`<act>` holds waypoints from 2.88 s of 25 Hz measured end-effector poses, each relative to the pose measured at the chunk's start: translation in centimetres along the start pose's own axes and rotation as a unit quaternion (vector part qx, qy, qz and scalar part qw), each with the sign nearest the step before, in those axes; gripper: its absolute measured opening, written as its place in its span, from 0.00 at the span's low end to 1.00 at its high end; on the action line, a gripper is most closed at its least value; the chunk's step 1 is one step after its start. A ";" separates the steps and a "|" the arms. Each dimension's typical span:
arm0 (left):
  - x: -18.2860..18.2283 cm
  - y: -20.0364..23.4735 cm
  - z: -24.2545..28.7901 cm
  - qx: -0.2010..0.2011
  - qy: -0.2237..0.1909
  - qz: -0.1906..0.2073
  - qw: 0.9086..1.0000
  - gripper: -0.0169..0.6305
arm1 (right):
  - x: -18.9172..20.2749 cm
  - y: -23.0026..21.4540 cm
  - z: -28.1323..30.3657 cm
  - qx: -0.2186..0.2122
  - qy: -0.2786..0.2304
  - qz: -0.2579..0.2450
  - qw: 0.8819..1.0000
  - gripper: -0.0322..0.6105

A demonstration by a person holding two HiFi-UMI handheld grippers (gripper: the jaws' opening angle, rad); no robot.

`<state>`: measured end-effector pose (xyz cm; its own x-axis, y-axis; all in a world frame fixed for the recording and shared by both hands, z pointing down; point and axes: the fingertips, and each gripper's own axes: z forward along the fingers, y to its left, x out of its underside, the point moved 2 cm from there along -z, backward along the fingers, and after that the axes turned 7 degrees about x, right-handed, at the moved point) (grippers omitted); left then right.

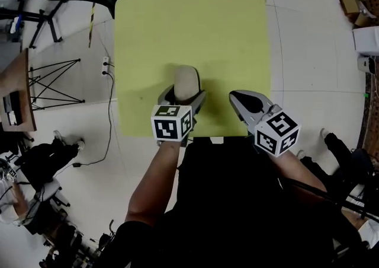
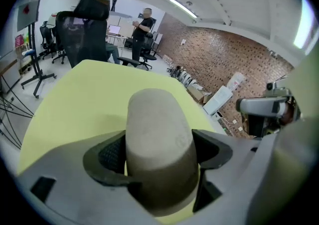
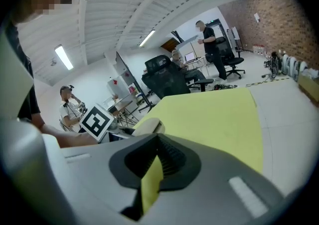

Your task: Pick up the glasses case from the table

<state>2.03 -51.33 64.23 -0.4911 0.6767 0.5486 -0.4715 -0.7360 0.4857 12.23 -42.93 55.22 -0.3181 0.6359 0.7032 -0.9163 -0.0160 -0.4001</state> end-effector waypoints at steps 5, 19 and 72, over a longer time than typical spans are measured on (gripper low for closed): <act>-0.7 -2.0 -5.0 0.029 -0.041 0.020 0.999 0.65 | -0.1 4.0 -1.3 0.001 -0.016 -0.017 1.000 0.05; 0.3 -9.1 -16.3 0.068 -0.131 0.080 0.986 0.64 | -1.1 11.5 -7.7 0.008 -0.092 -0.090 0.992 0.05; 7.5 -29.0 -20.9 -0.039 -0.238 0.052 0.969 0.64 | 2.6 4.4 -27.5 -0.087 -0.182 -0.138 0.970 0.05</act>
<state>-3.31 -24.47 40.02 -0.1536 0.4997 0.8525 -0.5008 -0.7831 0.3687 14.02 -20.13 39.16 -0.1613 0.2828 0.9455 -0.9335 0.2671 -0.2391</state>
